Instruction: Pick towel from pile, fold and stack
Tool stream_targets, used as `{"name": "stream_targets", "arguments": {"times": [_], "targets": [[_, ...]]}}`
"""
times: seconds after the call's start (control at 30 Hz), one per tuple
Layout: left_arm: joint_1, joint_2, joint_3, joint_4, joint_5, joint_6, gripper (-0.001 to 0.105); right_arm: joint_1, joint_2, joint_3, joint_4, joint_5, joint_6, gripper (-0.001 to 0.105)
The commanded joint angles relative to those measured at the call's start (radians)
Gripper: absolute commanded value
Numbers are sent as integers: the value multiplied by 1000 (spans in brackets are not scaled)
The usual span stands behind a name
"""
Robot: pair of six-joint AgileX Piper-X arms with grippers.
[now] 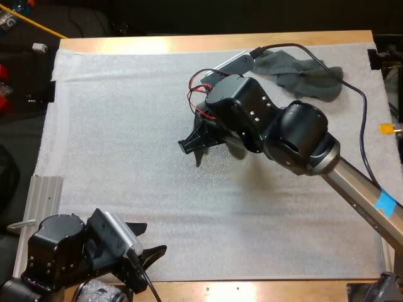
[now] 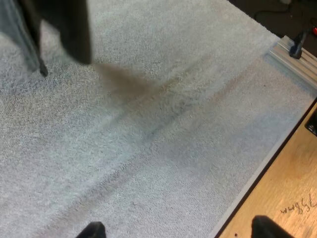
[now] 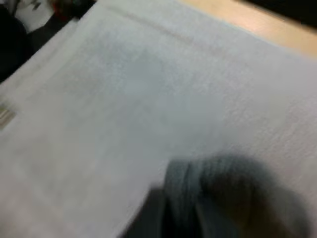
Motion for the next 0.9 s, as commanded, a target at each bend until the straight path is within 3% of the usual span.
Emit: {"name": "stream_targets", "arguments": {"times": [0.0,0.27,0.5,0.73,0.87], "targets": [[-5,1,-3,0,0,-10,58,-1,-4,-13,-1,-54,5,0],[-5,1,-3,0,0,-10,58,-1,-4,-76,-37,-205,38,0],[-5,1,-3,-1,0,-10,58,-23,7,-90,26,-212,-7,0],[-5,1,-3,-14,0,-10,58,-163,49,171,91,-188,-38,0],[-5,1,-3,-14,0,-10,58,-265,69,348,71,-104,-31,0]]}}
